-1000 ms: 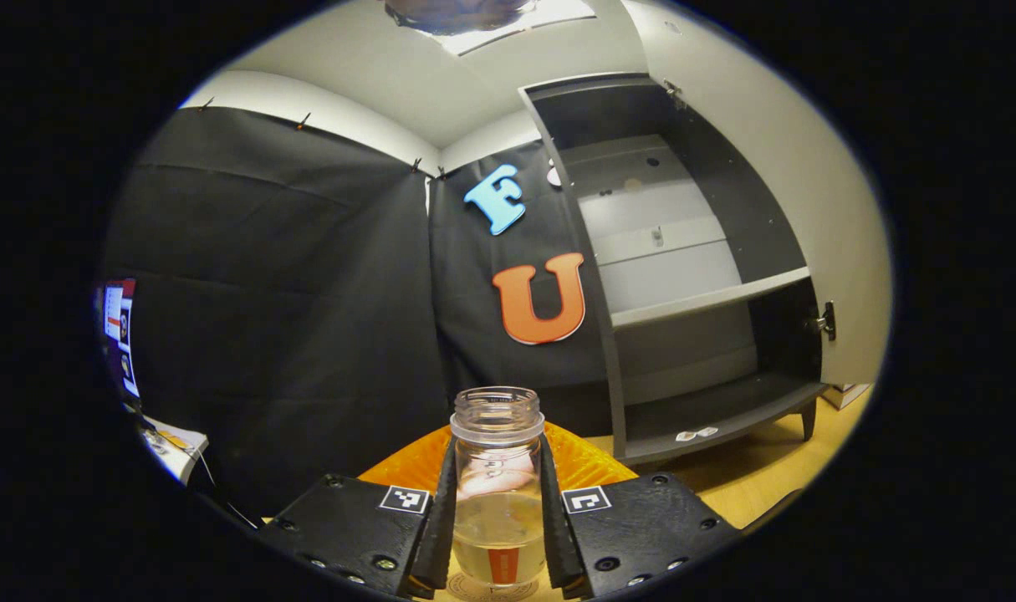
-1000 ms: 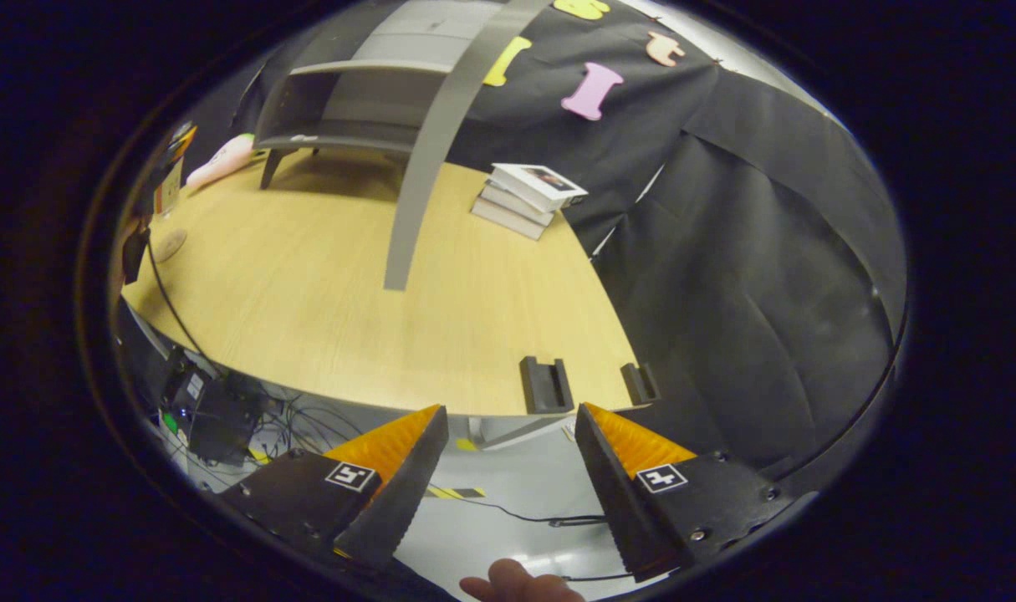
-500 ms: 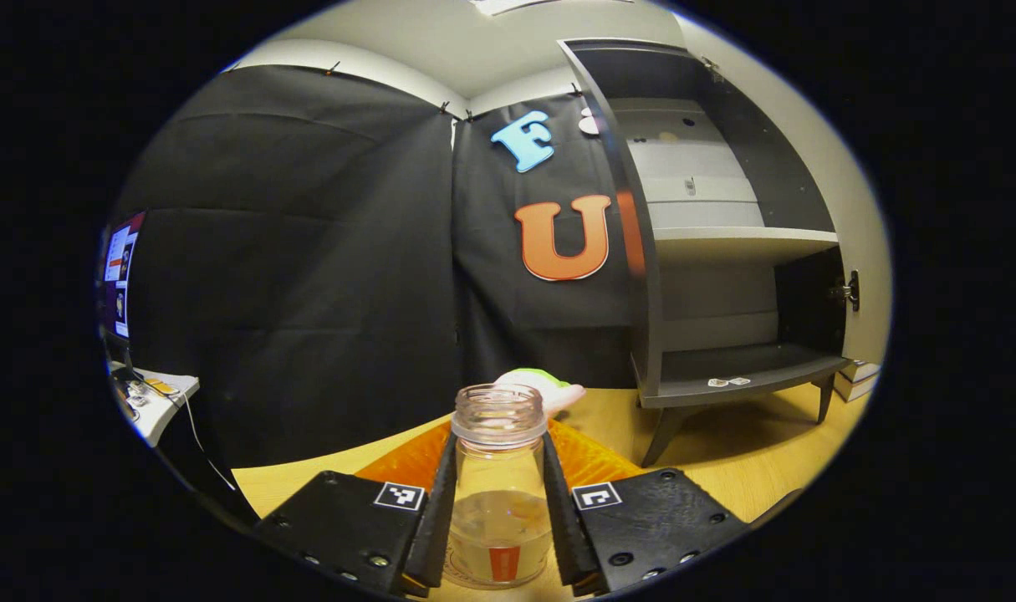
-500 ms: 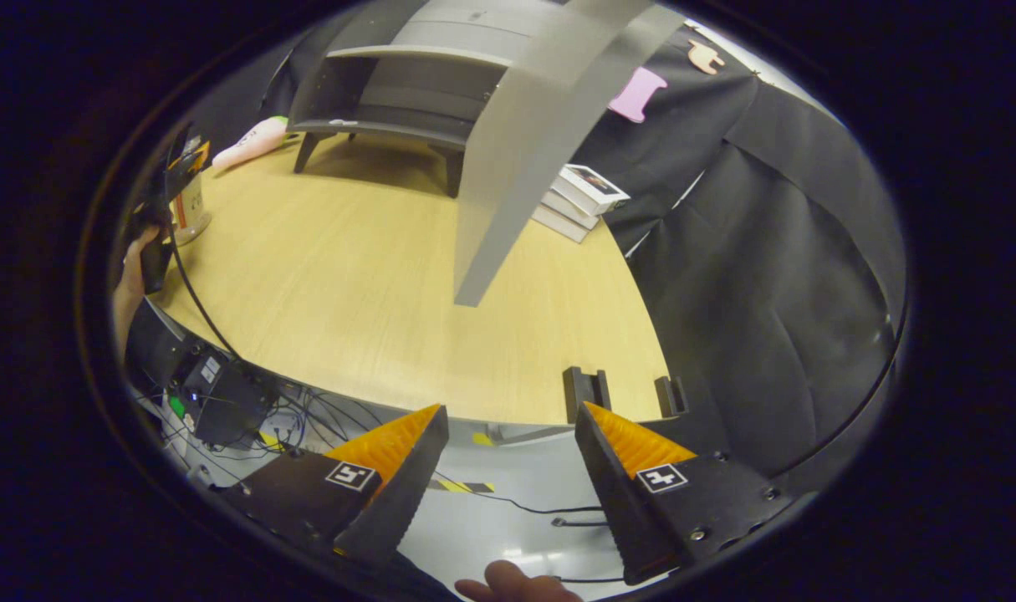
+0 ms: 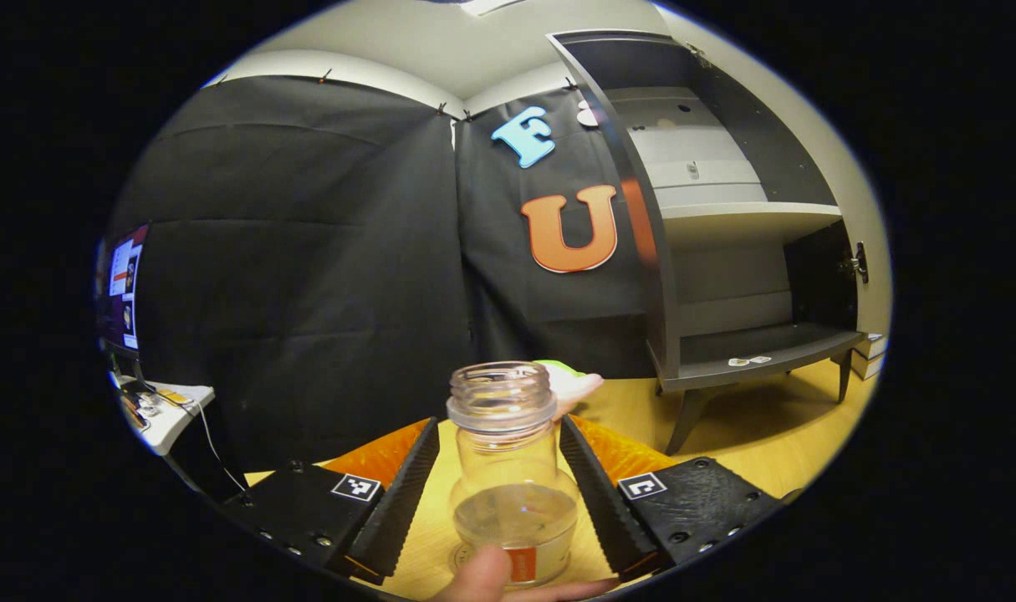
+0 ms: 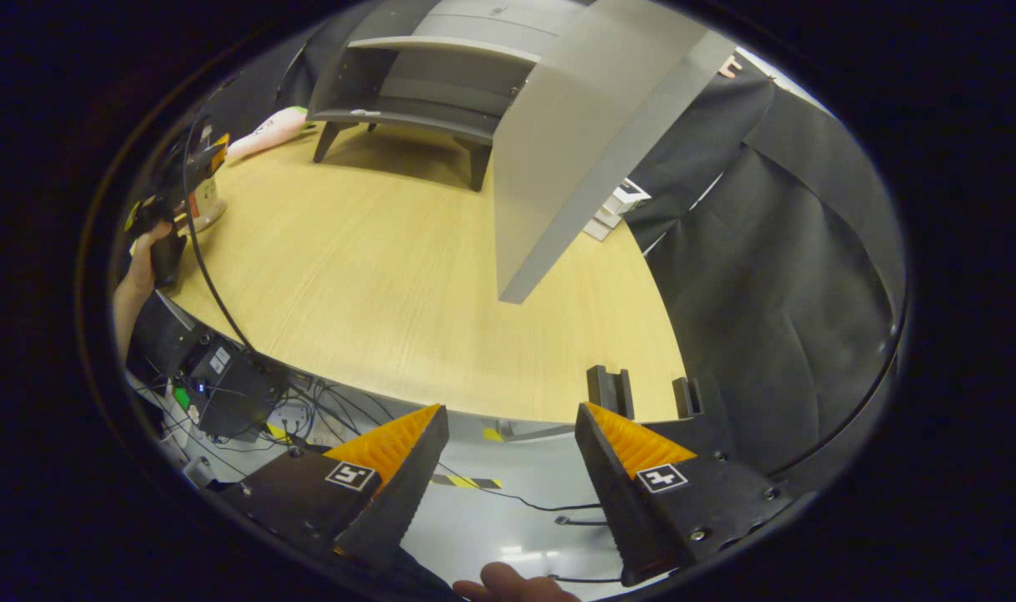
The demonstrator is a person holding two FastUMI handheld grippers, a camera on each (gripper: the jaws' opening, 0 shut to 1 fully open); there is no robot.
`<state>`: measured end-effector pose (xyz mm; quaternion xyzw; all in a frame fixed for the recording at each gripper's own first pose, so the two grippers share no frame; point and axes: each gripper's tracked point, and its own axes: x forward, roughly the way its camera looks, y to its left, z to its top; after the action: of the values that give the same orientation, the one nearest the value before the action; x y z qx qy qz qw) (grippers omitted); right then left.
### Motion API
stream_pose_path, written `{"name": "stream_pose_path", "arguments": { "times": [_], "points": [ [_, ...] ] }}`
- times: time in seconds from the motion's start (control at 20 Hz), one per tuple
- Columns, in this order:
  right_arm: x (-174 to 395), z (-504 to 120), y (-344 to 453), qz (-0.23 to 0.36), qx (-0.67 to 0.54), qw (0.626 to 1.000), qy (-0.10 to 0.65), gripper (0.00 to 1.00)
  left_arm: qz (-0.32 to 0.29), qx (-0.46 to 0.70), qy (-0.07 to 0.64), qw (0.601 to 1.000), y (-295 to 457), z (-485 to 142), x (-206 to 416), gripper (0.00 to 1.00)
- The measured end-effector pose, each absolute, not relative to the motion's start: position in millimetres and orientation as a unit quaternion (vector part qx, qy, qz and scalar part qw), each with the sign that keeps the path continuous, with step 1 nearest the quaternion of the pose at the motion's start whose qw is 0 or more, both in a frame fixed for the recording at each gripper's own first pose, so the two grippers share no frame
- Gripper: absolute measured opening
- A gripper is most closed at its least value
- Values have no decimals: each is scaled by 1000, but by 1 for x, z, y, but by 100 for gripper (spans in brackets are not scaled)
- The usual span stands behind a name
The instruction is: Open the cabinet door with the right hand, grasp the bottle in the cabinet with the left hand and place it on the coaster, then close the cabinet door with the right hand.
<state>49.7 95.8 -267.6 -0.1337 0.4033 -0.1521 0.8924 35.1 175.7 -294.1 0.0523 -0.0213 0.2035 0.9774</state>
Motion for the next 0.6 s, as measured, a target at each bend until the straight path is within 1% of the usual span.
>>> {"name": "stream_pose_path", "arguments": {
  "times": [0.15, 0.3, 0.45, 0.6],
  "points": [
    [53, -264, 97, -155, -141, 894, 395, 98, 192, 61, -37, 979, 169, -288, 36, 91],
    [54, -261, 97, -155, -143, 895, 394, 98, 183, 69, -69, 978, 164, -270, 35, 94],
    [53, -263, 95, -154, -142, 893, 397, 99, 183, 77, -85, 976, 161, -257, 34, 94],
    [51, -266, 99, -138, -136, 895, 403, 98, 186, 88, -88, 975, 161, -241, 32, 94]
  ]
}}
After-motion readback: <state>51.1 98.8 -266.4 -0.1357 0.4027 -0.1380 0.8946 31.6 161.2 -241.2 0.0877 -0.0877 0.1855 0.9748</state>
